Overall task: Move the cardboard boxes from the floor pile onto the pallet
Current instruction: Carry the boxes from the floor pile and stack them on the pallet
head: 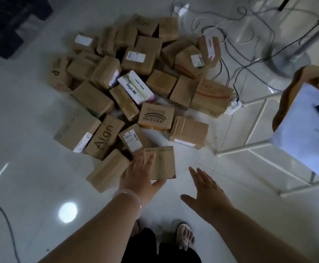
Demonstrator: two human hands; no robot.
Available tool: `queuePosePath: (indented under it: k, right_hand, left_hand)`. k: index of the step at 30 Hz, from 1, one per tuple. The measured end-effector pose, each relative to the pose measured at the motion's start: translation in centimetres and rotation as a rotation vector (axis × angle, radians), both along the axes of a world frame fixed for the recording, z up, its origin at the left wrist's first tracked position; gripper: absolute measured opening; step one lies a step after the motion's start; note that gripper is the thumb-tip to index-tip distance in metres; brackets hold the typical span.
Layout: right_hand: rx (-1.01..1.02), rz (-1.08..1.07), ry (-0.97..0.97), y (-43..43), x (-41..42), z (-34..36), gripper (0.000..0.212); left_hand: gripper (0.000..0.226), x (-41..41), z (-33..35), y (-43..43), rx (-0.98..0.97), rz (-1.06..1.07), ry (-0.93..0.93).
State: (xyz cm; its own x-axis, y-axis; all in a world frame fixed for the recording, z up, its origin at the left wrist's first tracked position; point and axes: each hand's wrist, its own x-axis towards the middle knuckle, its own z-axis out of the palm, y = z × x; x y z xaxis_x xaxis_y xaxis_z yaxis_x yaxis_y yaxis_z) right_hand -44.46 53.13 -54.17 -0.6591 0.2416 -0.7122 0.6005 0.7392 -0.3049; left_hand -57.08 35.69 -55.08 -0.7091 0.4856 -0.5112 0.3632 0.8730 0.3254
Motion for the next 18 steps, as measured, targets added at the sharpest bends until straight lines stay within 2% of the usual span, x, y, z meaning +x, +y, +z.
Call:
queuePosePath:
  k: [8,14,18]
  right_hand:
    - [-0.045,-0.138,0.023,0.4,-6.6,-19.4,0.094]
    - [-0.125,-0.091,0.081,-0.2,-8.1,-29.2,0.096]
    - [-0.384,-0.462,0.144,0.0,-9.3,-32.0,0.108]
  left_hand:
    - [0.086,-3.6,-19.4,-0.6,-0.011,0.113,-0.117]
    - [0.095,-4.9,-28.0,0.9,0.089,0.175,-0.143]
    - [0.112,-5.0,-30.9,1.4,0.171,0.303,-0.137]
